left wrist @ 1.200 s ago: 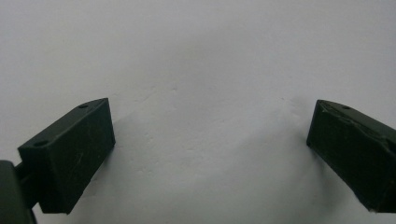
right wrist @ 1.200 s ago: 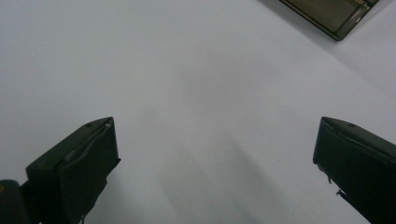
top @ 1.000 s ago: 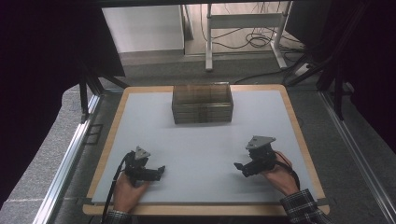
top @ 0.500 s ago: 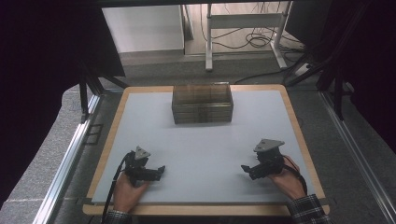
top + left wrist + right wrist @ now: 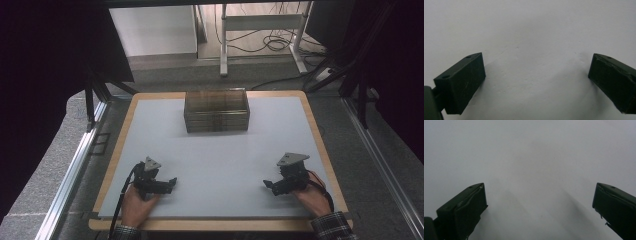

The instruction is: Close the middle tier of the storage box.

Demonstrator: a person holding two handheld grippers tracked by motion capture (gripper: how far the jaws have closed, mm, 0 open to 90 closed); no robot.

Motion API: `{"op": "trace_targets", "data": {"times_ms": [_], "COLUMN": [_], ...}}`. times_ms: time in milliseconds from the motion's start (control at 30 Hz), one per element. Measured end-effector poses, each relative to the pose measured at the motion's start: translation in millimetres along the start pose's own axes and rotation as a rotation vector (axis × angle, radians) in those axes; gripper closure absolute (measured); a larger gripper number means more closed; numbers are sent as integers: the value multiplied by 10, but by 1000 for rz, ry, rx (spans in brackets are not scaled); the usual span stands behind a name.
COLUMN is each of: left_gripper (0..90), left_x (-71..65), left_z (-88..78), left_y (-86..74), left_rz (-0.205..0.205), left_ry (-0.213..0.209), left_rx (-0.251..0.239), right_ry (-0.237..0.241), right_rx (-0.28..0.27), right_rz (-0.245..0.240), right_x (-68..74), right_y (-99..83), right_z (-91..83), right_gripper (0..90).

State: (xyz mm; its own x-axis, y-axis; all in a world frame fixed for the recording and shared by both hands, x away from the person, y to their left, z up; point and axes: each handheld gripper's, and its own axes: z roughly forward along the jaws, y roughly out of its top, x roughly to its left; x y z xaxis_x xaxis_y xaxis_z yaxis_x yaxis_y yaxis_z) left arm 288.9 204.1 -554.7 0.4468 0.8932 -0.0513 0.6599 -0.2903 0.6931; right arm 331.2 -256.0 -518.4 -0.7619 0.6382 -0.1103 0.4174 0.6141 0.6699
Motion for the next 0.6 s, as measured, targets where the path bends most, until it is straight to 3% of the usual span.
{"op": "trace_targets", "data": {"times_ms": [267, 400, 600], "left_gripper": [12, 13, 12], "left_x": [1, 0, -1], "left_z": [-1, 0, 0], "left_y": [0, 0, 0], "left_rz": [1, 0, 0], "left_ry": [0, 0, 0], "left_rx": [1, 0, 0], "right_ry": [16, 35, 38], "right_rx": [18, -8, -17], "right_rz": [21, 57, 56], "right_x": [-11, -47, -54], "right_y": [-78, -119, -131], "right_z": [67, 81, 86], "right_gripper": [0, 0, 0]}}
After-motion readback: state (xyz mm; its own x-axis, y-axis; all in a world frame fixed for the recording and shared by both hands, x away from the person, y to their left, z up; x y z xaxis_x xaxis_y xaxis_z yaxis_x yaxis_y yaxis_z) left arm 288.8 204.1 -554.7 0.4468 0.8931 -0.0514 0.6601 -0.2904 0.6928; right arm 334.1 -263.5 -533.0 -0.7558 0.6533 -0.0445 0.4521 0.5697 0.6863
